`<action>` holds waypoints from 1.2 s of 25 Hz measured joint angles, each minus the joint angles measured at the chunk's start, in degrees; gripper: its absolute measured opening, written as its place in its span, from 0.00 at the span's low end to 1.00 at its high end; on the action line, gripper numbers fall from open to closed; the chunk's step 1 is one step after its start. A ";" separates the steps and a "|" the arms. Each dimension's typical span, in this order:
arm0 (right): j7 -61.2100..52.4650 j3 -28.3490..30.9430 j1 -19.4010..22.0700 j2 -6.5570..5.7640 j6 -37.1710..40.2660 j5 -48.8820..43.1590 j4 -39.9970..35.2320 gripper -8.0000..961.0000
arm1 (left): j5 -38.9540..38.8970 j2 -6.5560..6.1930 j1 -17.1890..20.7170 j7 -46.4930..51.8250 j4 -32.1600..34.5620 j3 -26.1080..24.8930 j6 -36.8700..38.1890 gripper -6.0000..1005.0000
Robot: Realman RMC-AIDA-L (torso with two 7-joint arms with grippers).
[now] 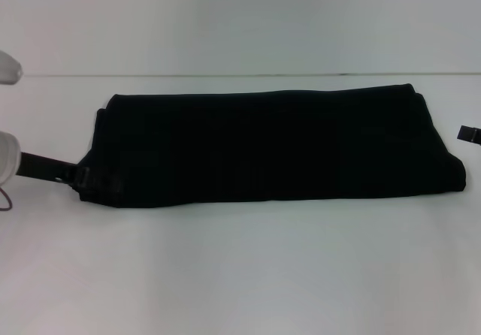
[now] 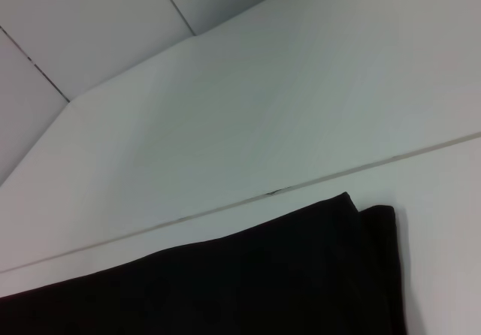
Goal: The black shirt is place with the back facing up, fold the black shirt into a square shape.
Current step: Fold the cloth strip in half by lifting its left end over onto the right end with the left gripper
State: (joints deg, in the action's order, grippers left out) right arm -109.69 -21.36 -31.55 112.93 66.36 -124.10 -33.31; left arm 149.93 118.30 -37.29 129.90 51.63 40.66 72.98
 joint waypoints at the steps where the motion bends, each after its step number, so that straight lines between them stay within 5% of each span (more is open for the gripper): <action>1: 0.00 0.00 0.00 0.00 0.00 0.00 0.00 0.71 | 0.04 -0.10 0.16 0.12 0.50 -0.09 -0.02 0.88; 19: -0.33 0.00 -0.09 -0.08 0.00 0.03 0.00 0.71 | 0.08 0.00 1.62 0.35 2.94 -0.90 0.03 0.88; 30: -0.49 0.00 -0.26 -0.08 0.25 -0.01 0.00 0.71 | 0.03 0.09 2.05 1.64 -0.28 -1.13 -6.16 0.88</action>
State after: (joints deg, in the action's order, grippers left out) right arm -110.17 -21.35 -31.81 112.84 66.60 -124.11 -33.31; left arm 149.97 118.39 -35.24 131.53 51.35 39.53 66.82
